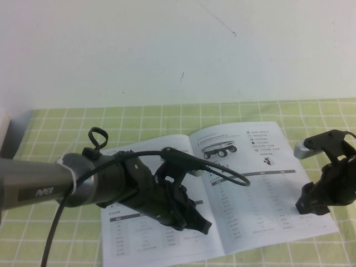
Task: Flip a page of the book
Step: Open the closed book
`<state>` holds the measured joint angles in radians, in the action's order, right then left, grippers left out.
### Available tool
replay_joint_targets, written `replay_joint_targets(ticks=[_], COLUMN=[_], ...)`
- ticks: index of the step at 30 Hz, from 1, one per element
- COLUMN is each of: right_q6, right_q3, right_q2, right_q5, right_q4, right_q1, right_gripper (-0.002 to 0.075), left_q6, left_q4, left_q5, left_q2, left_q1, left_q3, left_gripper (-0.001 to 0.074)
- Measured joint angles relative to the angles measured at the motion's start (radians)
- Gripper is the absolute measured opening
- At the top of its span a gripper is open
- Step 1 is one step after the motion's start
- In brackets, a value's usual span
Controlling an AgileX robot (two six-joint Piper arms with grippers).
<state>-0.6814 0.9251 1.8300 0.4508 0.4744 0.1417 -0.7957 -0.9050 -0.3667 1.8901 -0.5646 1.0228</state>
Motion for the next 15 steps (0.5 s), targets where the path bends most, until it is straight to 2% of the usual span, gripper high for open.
replay_joint_targets(ticks=[5, 15], right_q6=[0.004, -0.02], right_q3=[0.0, 0.0], right_q2=[0.0, 0.0], right_q5=[0.0, 0.029], right_q4=[0.0, 0.11], right_q1=[0.0, 0.0], right_gripper=[0.0461, 0.0461], left_q6=[0.0, -0.003], left_q4=[0.0, -0.002], left_q5=[0.0, 0.0], left_q2=[0.0, 0.0], left_q1=[0.0, 0.0], left_q3=[0.0, 0.0], left_gripper=[-0.0004, -0.0004])
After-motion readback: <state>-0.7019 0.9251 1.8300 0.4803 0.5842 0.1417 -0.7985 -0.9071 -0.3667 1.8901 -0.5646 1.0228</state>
